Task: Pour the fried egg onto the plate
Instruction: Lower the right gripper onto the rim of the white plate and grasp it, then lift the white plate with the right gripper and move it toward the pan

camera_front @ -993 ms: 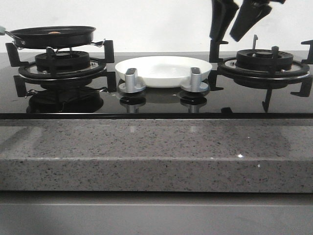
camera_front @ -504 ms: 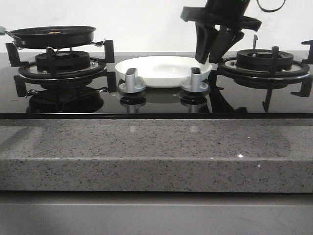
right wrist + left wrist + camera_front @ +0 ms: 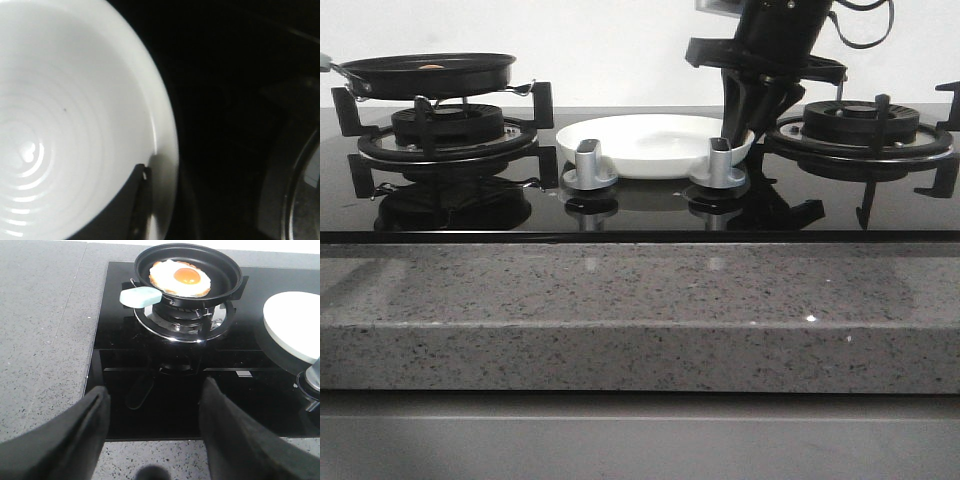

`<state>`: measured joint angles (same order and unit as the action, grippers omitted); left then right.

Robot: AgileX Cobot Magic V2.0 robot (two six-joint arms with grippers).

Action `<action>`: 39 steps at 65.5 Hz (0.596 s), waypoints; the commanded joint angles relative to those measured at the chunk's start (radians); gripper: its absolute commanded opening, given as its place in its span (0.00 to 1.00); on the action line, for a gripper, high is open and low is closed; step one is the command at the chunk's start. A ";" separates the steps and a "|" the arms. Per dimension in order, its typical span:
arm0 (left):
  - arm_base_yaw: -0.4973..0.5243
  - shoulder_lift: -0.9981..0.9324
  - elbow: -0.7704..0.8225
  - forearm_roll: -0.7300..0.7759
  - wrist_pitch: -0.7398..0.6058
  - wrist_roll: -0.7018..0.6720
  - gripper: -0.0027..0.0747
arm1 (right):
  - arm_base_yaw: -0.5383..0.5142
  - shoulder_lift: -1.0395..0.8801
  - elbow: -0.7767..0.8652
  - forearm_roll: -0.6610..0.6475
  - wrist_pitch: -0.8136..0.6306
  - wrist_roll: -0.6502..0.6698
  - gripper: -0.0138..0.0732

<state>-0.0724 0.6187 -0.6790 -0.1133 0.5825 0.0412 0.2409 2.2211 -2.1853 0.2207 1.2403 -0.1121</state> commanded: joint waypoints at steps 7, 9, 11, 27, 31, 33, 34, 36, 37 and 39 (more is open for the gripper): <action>-0.008 0.006 -0.034 -0.014 -0.057 0.002 0.56 | -0.002 -0.063 -0.049 0.016 -0.038 -0.004 0.11; -0.008 0.006 -0.034 -0.014 -0.057 0.002 0.56 | -0.003 -0.066 -0.049 0.016 -0.051 -0.004 0.09; -0.008 0.006 -0.034 -0.014 -0.057 0.002 0.56 | -0.003 -0.068 -0.049 0.016 -0.066 -0.004 0.07; -0.008 0.006 -0.034 -0.014 -0.057 0.002 0.56 | -0.003 -0.103 -0.049 0.025 -0.142 -0.001 0.04; -0.008 0.006 -0.034 -0.014 -0.052 0.002 0.56 | -0.006 -0.124 -0.049 0.030 -0.152 0.020 0.04; -0.008 0.006 -0.034 -0.014 -0.051 0.002 0.56 | -0.007 -0.136 -0.049 0.030 -0.156 0.026 0.04; -0.008 0.006 -0.034 -0.014 -0.050 0.002 0.56 | -0.009 -0.142 -0.049 0.030 -0.157 0.028 0.04; -0.008 0.006 -0.034 -0.014 -0.047 0.002 0.56 | -0.010 -0.151 -0.049 0.031 -0.156 0.030 0.04; -0.008 0.006 -0.034 -0.014 -0.046 0.002 0.56 | -0.011 -0.159 -0.049 0.032 -0.155 0.030 0.04; -0.008 0.006 -0.034 -0.014 -0.044 0.002 0.56 | -0.015 -0.177 -0.049 0.037 -0.153 0.033 0.04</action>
<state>-0.0724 0.6187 -0.6790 -0.1149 0.5974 0.0412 0.2391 2.1523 -2.2065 0.2373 1.1344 -0.0858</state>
